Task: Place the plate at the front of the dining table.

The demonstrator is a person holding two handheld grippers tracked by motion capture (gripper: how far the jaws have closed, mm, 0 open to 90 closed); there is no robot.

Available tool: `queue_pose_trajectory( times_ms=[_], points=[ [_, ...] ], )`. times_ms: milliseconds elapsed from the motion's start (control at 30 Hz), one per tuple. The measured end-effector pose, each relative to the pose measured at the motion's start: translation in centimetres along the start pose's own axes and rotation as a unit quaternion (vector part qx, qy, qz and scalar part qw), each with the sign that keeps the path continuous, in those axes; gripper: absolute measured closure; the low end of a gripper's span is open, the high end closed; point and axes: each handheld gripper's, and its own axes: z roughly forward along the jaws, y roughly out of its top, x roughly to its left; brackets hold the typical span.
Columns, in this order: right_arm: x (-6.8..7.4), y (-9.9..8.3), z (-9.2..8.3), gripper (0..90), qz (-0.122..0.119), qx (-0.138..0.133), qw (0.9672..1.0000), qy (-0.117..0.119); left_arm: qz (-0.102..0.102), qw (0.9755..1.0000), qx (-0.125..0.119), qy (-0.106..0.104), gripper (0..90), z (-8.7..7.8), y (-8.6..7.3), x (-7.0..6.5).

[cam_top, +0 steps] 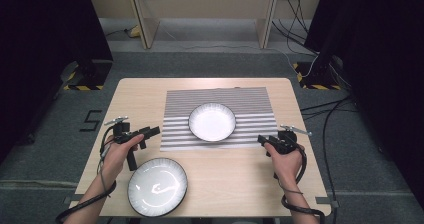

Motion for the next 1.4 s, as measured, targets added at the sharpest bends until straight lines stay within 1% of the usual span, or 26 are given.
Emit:
queue_pose_trajectory(
  times_ms=[33,133,200,233,300,367,433,467,500,567,633,700,767,833,900,967,1033,1067,1100,1167,1200,1233,1300,1333,1400],
  points=[
    [-0.2,-0.2,-0.3,48.0,-0.004,-0.001,1.0000,-0.003,0.004,1.0000,-0.004,0.001,38.0,-0.5,-0.2,0.0],
    [-0.6,-0.6,-1.3,47.6,-0.005,-0.001,1.0000,-0.005,0.019,0.9997,-0.012,0.006,38.1,-1.7,-0.6,0.0],
    [-1.0,-0.8,-1.9,47.4,-0.005,-0.003,1.0000,-0.007,0.022,0.9996,-0.015,0.009,38.1,-2.5,-1.0,0.1],
    [-1.1,-0.9,-2.1,47.2,-0.003,-0.003,1.0000,-0.007,0.022,0.9995,-0.019,0.010,38.1,-3.0,-1.3,0.3],
    [-1.6,-1.4,-2.8,46.8,0.006,0.004,1.0000,-0.002,0.025,0.9995,-0.017,0.013,38.2,-3.7,-1.9,0.6],
    [-1.9,-1.7,-3.3,46.7,0.006,0.001,1.0000,-0.005,0.027,0.9993,-0.017,0.017,38.4,-4.4,-2.5,0.9],
    [-2.3,-2.1,-3.9,46.5,0.012,-0.002,0.9999,-0.006,0.025,0.9992,-0.021,0.023,38.3,-5.0,-2.9,1.3],
    [-2.5,-2.3,-4.2,46.5,0.009,-0.003,0.9999,-0.009,0.027,0.9990,-0.024,0.027,38.4,-5.3,-3.0,1.4],
    [-2.6,-2.5,-4.4,46.4,0.010,-0.003,0.9999,-0.008,0.030,0.9988,-0.026,0.030,38.3,-5.6,-3.1,1.5],
    [-2.8,-2.8,-4.8,46.3,0.010,-0.004,0.9999,-0.009,0.025,0.9988,-0.030,0.031,38.3,-6.2,-3.4,1.7],
    [-3.2,-3.2,-5.3,46.3,0.012,-0.006,0.9998,-0.012,0.024,0.9986,-0.032,0.034,38.3,-6.8,-3.9,1.9],
    [-3.5,-3.4,-5.6,46.3,0.007,-0.008,0.9998,-0.017,0.025,0.9986,-0.032,0.036,38.4,-7.2,-4.3,2.1],
    [-3.7,-3.7,-6.1,46.3,0.013,-0.015,0.9996,-0.020,0.024,0.9984,-0.033,0.038,38.4,-7.5,-4.7,2.2],
    [-3.9,-3.9,-6.5,46.2,0.013,-0.018,0.9995,-0.021,0.029,0.9979,-0.037,0.044,38.4,-7.9,-5.0,2.3],
    [-3.9,-4.4,-6.9,46.1,0.008,-0.022,0.9995,-0.023,0.028,0.9976,-0.043,0.047,38.4,-8.2,-5.5,2.4],
    [-3.9,-4.8,-7.2,46.0,0.009,-0.027,0.9993,-0.022,0.035,0.9969,-0.045,0.054,38.3,-8.3,-5.8,2.4],
    [-3.9,-5.2,-7.3,46.1,0.006,-0.032,0.9992,-0.024,0.031,0.9967,-0.052,0.054,38.4,-8.3,-6.1,2.4],
    [-3.9,-5.5,-7.3,46.1,0.009,-0.037,0.9990,-0.023,0.028,0.9967,-0.054,0.054,38.4,-8.3,-6.3,2.4],
    [-3.9,-5.6,-7.4,46.1,0.013,-0.042,0.9988,-0.021,0.031,0.9964,-0.055,0.057,38.4,-8.2,-6.4,2.4],
    [-3.9,-6.1,-7.4,46.1,0.009,-0.051,0.9984,-0.024,0.030,0.9964,-0.053,0.058,38.4,-8.2,-6.6,2.4],
    [-3.9,-6.2,-7.4,46.1,0.008,-0.057,0.9981,-0.023,0.034,0.9961,-0.052,0.062,38.4,-8.2,-6.7,2.5],
    [-3.9,-6.3,-7.4,46.1,0.013,-0.058,0.9980,-0.022,0.038,0.9958,-0.052,0.065,38.4,-8.2,-6.7,2.5],
    [-4.0,-6.4,-7.4,46.1,0.010,-0.060,0.9979,-0.022,0.037,0.9955,-0.056,0.067,38.4,-8.3,-6.8,2.6],
    [-4.0,-6.4,-7.5,46.1,0.009,-0.066,0.9975,-0.023,0.039,0.9951,-0.059,0.069,38.4,-8.3,-7.0,2.6],
    [-4.0,-6.6,-7.5,46.1,0.007,-0.071,0.9971,-0.026,0.049,0.9939,-0.062,0.077,38.6,-8.4,-7.2,2.6]
  ],
)
